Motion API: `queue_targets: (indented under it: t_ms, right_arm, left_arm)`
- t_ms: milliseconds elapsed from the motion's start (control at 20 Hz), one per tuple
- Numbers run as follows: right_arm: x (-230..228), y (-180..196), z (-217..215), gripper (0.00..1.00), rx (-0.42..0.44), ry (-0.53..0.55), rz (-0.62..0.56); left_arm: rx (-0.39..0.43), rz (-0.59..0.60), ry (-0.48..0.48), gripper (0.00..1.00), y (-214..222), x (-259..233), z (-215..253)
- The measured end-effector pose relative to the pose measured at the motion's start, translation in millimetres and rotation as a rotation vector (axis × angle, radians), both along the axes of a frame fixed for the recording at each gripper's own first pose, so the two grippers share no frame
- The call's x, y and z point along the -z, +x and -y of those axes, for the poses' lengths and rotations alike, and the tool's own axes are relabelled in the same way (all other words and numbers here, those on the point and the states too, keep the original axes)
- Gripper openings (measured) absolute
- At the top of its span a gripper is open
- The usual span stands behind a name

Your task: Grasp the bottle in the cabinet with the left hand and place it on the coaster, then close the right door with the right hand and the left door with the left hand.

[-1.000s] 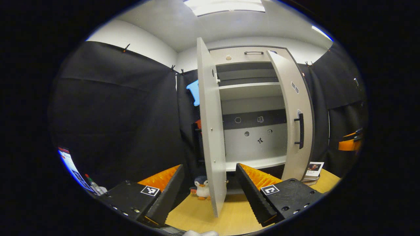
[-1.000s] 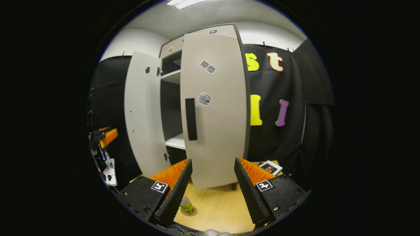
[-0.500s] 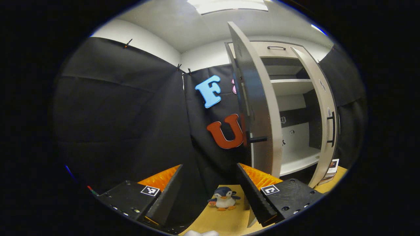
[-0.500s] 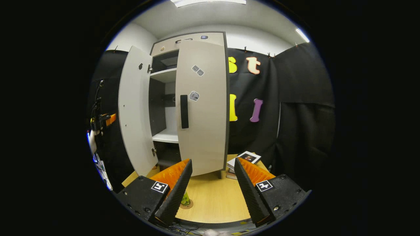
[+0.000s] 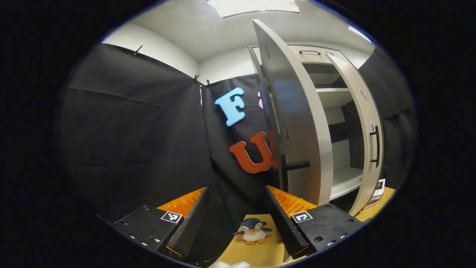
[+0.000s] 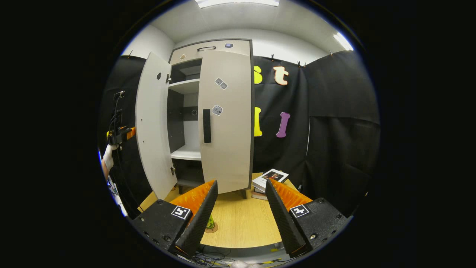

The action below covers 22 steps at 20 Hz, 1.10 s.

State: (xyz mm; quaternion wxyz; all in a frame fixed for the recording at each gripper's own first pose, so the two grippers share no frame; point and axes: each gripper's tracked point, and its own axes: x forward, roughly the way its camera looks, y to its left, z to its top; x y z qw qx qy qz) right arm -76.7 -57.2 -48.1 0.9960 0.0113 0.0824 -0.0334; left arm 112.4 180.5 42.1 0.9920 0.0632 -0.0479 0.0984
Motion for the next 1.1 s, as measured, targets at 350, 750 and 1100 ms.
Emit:
queue_targets:
  t_ms: [350,750,1100]
  right_arm:
    - [0.3,-12.5,18.1,0.80,0.030,0.014,0.001]
    - [-3.9,-17.3,41.4,0.80,0.068,0.020,-0.003]
    - [-13.1,-38.2,66.7,0.80,0.115,0.040,0.016]
  left_arm:
    - [0.038,-0.002,0.020,0.88,0.2,-1.5,28.1]
    - [0.228,0.008,-0.005,0.88,7.6,-2.3,139.8]
    - [0.310,0.057,-0.016,0.95,26.5,-31.1,193.6]
